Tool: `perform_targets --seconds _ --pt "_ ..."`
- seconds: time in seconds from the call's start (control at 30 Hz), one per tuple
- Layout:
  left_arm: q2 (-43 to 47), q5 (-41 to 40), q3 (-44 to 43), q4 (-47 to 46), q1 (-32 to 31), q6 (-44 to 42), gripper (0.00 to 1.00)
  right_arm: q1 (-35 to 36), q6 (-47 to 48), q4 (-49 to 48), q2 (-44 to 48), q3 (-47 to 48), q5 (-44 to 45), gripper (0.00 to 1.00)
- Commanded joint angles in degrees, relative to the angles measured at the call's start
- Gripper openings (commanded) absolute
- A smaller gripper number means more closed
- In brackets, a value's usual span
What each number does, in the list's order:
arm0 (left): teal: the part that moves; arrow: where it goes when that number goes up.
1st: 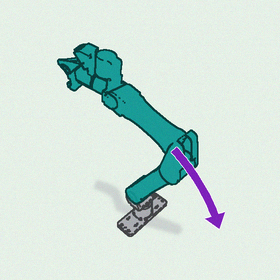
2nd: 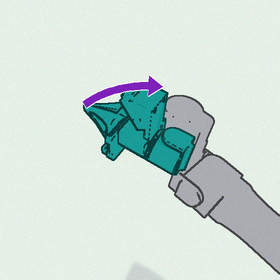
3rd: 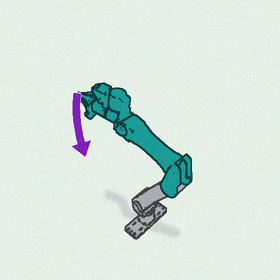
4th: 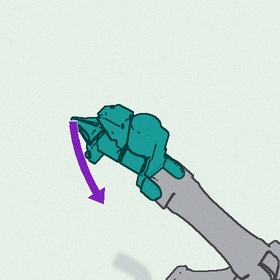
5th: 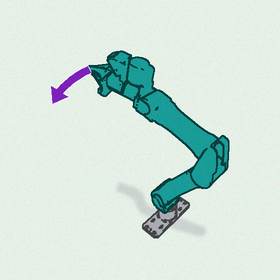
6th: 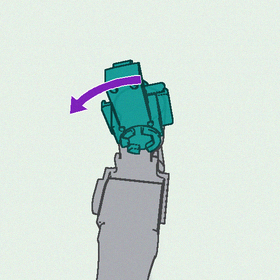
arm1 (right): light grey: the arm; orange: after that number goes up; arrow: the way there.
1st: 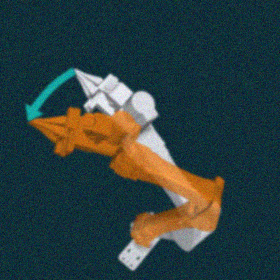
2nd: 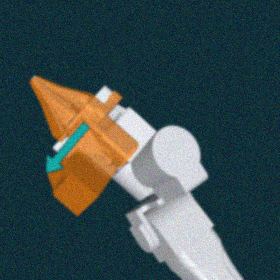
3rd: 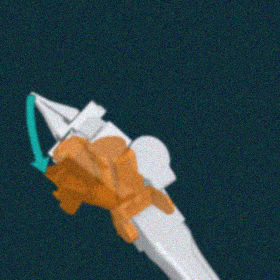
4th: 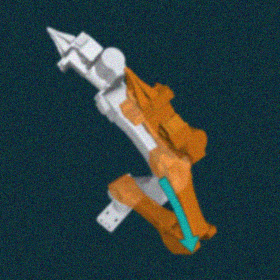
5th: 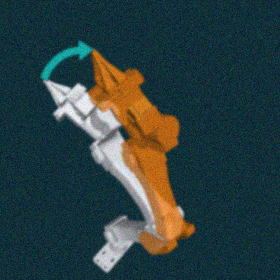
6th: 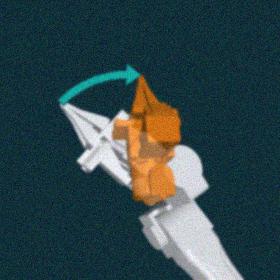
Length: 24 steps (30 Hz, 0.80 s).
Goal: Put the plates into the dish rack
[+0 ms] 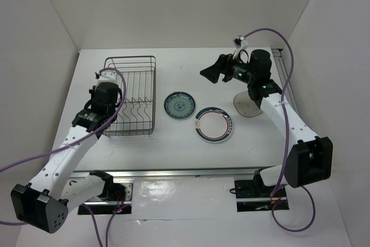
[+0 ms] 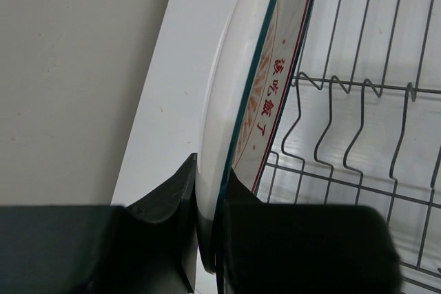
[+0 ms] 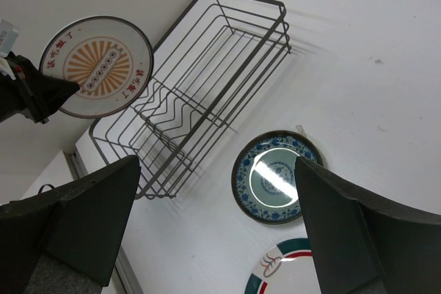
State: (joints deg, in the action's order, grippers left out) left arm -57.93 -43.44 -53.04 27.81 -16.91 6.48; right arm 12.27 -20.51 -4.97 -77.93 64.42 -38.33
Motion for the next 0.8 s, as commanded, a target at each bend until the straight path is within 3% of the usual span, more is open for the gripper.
perform_targets --seconds 0.0,0.33,0.53,0.77 --pt "2.2 -5.3 -0.2 -4.1 0.5 1.8 0.00 0.2 0.4 -2.9 0.5 -0.1 -0.6 1.00" --pt "2.4 -6.0 1.4 -4.6 0.5 2.4 0.00 0.2 0.4 -2.9 0.5 -0.1 -0.6 1.00" --pt "1.9 -6.0 2.5 -5.1 0.5 2.9 0.07 0.2 0.4 -2.4 1.0 -0.6 -0.6 1.00" --pt "0.5 -1.0 3.0 -5.1 2.1 4.5 0.07 0.2 0.4 -2.4 0.5 -0.6 -0.6 1.00"
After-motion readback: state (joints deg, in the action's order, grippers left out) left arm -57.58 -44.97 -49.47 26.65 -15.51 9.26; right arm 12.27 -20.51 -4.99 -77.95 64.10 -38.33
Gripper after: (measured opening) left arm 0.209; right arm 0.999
